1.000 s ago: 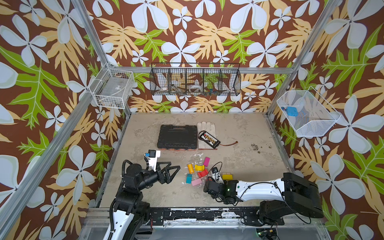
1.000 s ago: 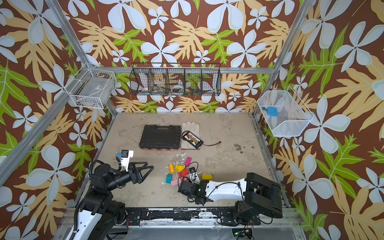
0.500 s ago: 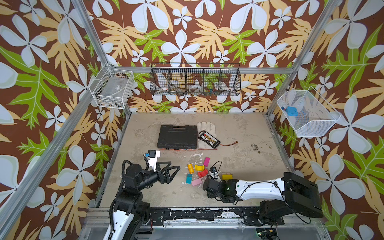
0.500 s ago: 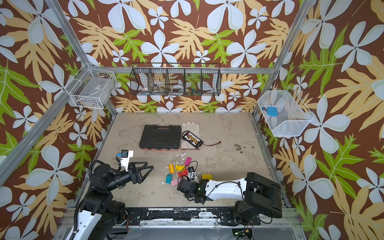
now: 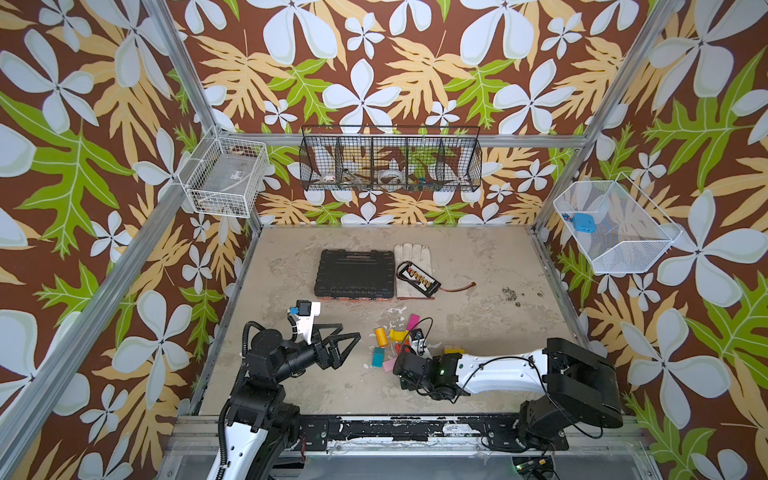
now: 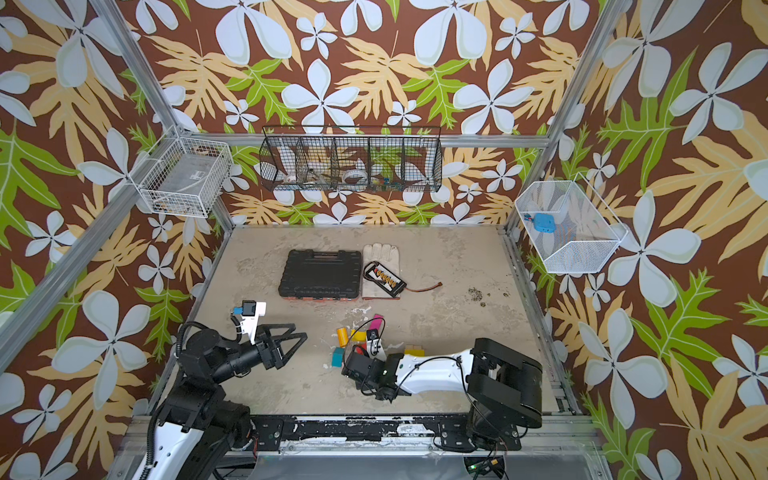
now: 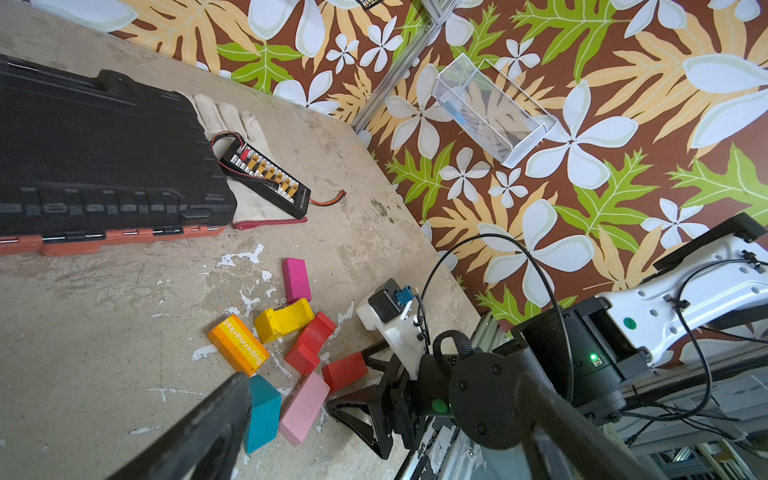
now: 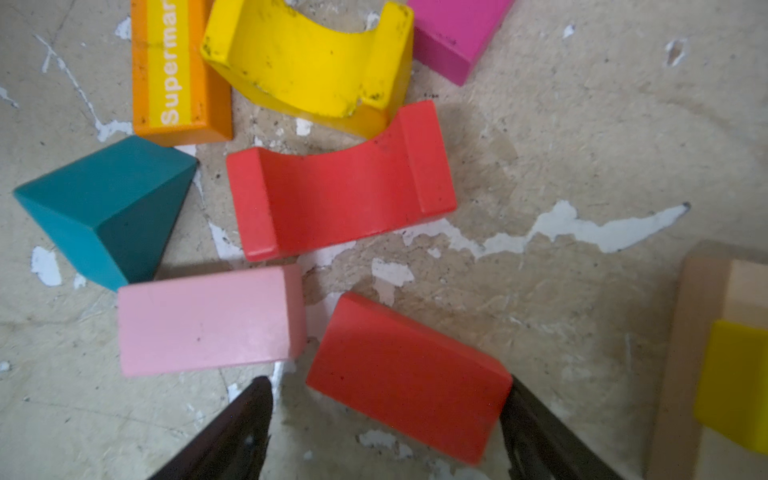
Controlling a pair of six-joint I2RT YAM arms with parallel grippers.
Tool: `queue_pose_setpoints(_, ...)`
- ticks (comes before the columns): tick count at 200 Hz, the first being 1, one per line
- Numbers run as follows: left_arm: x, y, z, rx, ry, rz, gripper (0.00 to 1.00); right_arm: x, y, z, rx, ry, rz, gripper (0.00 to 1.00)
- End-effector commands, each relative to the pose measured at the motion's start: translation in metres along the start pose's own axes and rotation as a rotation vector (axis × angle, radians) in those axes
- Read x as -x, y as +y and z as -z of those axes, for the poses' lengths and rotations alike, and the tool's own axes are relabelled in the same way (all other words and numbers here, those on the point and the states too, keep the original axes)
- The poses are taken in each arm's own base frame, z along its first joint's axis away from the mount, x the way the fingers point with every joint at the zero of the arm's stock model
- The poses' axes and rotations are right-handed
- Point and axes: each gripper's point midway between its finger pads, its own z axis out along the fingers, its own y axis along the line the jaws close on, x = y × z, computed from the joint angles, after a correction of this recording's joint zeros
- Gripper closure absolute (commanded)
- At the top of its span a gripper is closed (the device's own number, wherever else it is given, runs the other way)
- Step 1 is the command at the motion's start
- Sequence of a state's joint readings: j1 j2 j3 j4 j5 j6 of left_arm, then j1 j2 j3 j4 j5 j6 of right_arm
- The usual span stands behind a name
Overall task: Build the wood block tower
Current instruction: 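Lower the right gripper around the red block and close it, then lift the red block and carry it toward the yellow-topped stack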
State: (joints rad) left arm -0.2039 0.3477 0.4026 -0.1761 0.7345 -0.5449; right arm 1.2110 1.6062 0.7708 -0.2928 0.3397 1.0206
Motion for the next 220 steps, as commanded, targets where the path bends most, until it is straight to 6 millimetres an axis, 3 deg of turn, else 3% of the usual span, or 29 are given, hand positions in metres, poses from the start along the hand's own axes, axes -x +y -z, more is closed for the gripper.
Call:
queue_pose_setpoints(1, 0.003, -0.004, 0.0, -0.02, -0.01, -0.015, 0.0, -0.015, -0.007, -0.005, -0.037, 0.069, 0.0, 0.15)
queue_pose_setpoints(101, 0.003, -0.004, 0.0, -0.02, -0.011, -0.013, 0.0, -0.022, -0.045, -0.002, -0.161, 0.047, -0.018, 0.22)
queue_pose_setpoints(220, 0.003, -0.005, 0.0, -0.026, -0.011, -0.016, 0.0, -0.015, -0.026, -0.007, -0.116, 0.047, -0.006, 0.22)
